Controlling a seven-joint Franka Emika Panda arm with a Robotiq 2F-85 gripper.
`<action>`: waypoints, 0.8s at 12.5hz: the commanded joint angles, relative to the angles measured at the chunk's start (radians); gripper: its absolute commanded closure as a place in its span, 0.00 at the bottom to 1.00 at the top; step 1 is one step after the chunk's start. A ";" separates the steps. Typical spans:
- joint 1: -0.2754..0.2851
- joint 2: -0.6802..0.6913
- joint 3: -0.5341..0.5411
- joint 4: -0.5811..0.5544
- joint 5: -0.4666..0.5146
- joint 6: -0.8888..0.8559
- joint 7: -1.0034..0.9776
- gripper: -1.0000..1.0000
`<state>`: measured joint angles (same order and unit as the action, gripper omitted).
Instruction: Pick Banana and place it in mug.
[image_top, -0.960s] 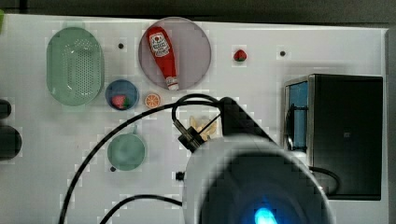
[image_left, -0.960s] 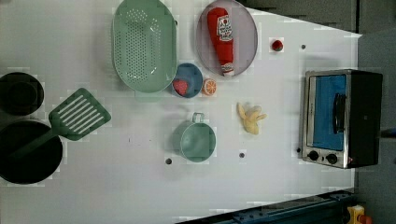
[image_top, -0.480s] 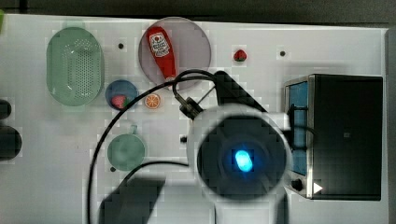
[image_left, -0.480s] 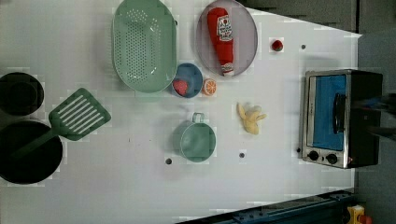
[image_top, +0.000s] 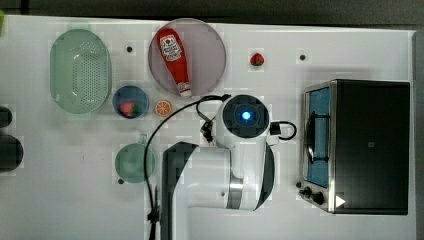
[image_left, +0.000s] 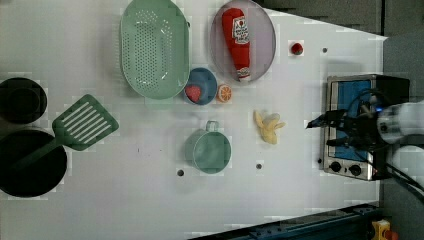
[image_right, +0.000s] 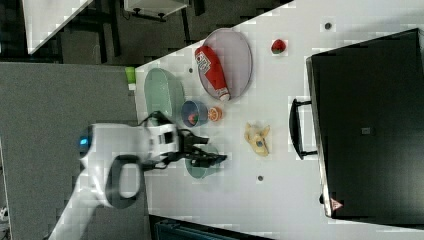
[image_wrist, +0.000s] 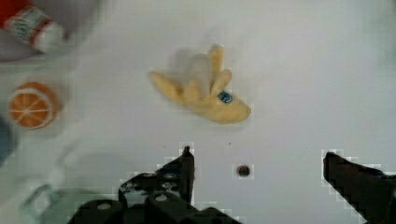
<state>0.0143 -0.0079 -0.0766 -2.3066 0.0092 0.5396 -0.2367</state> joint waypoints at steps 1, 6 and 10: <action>-0.010 0.032 0.029 -0.027 -0.018 0.111 -0.153 0.00; -0.008 0.214 0.033 -0.061 -0.018 0.341 -0.204 0.00; -0.008 0.327 0.044 -0.078 -0.018 0.514 -0.204 0.00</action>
<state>0.0016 0.3669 -0.0239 -2.3848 -0.0242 1.0107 -0.4146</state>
